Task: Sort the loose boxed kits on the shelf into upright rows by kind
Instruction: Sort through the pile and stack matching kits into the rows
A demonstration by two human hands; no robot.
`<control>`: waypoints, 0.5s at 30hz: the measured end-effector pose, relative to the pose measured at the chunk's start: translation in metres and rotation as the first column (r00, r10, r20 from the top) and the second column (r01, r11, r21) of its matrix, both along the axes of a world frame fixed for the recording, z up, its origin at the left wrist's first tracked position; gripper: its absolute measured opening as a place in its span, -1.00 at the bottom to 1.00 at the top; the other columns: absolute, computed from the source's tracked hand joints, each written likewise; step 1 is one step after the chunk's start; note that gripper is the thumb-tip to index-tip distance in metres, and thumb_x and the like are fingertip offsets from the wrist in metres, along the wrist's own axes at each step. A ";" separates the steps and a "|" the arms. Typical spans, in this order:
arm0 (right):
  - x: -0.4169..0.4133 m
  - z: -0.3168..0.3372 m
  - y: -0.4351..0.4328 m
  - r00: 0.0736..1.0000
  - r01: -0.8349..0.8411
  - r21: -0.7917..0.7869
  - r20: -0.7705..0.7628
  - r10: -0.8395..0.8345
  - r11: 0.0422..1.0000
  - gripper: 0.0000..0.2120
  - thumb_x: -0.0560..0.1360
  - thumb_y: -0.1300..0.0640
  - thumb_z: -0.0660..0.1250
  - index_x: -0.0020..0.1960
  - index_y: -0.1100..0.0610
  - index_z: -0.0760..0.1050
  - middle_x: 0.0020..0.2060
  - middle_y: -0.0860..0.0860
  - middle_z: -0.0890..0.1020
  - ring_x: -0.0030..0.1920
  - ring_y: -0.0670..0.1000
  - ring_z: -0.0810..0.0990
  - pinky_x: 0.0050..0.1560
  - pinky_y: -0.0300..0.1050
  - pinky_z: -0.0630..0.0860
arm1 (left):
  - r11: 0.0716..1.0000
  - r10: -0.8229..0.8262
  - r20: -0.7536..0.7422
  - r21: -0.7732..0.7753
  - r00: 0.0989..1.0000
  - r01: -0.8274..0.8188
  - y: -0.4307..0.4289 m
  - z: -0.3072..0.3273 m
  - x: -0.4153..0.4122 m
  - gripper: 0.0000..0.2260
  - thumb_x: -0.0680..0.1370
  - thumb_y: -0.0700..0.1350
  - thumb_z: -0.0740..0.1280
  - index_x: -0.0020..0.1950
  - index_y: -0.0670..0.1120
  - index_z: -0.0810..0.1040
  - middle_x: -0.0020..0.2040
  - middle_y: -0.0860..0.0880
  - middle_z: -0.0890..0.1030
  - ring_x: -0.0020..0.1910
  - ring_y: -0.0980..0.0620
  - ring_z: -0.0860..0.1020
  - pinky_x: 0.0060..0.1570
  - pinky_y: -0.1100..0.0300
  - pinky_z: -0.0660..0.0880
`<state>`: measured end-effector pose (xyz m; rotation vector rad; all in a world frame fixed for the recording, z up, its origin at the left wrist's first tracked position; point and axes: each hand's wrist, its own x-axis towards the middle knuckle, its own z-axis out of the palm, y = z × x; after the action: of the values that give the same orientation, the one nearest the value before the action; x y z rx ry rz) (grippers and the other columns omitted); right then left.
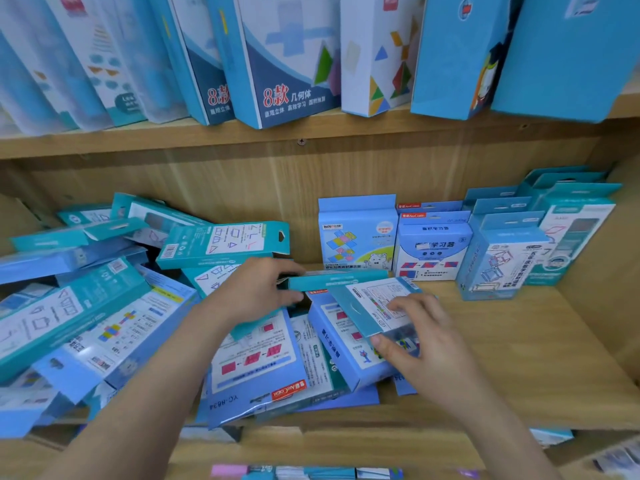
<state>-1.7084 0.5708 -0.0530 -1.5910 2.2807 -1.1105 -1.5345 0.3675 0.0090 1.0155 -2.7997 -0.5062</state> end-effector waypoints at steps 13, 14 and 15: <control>0.001 0.000 0.005 0.999 -0.043 0.008 0.018 0.043 0.999 -0.41 0.46 -0.29 0.22 0.41 -0.10 0.25 0.30 -0.20 0.29 0.30 -0.23 0.22 0.18 -0.30 0.24 | 0.975 0.191 -0.644 0.039 0.741 -0.217 -0.012 0.048 -0.011 -0.75 0.47 -0.06 0.44 0.11 0.05 0.50 -0.16 -0.06 0.62 -0.29 -0.02 0.58 -0.34 0.11 0.54; 0.001 0.000 0.005 0.999 -0.043 0.004 0.019 0.043 0.999 -0.41 0.46 -0.29 0.23 0.42 -0.10 0.25 0.32 -0.19 0.29 0.31 -0.21 0.22 0.21 -0.27 0.24 | 0.958 0.281 -0.723 0.171 0.631 -0.231 -0.012 0.053 -0.007 -0.74 0.46 -0.08 0.45 0.09 0.04 0.48 -0.18 -0.05 0.62 -0.32 0.04 0.59 -0.37 0.13 0.55; 0.002 0.000 0.004 0.999 -0.041 0.002 0.024 0.041 0.999 -0.41 0.45 -0.29 0.23 0.42 -0.11 0.25 0.32 -0.19 0.29 0.32 -0.20 0.22 0.23 -0.25 0.25 | 0.928 0.373 -0.769 0.308 0.520 -0.210 -0.013 0.056 -0.002 -0.73 0.45 -0.10 0.46 0.10 0.01 0.47 -0.20 -0.03 0.63 -0.35 0.09 0.60 -0.37 0.16 0.56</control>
<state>-1.7068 0.5751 -0.0526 -1.6069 2.2231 -1.1100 -1.5366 0.3549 0.0652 0.9155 -1.7184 -0.9062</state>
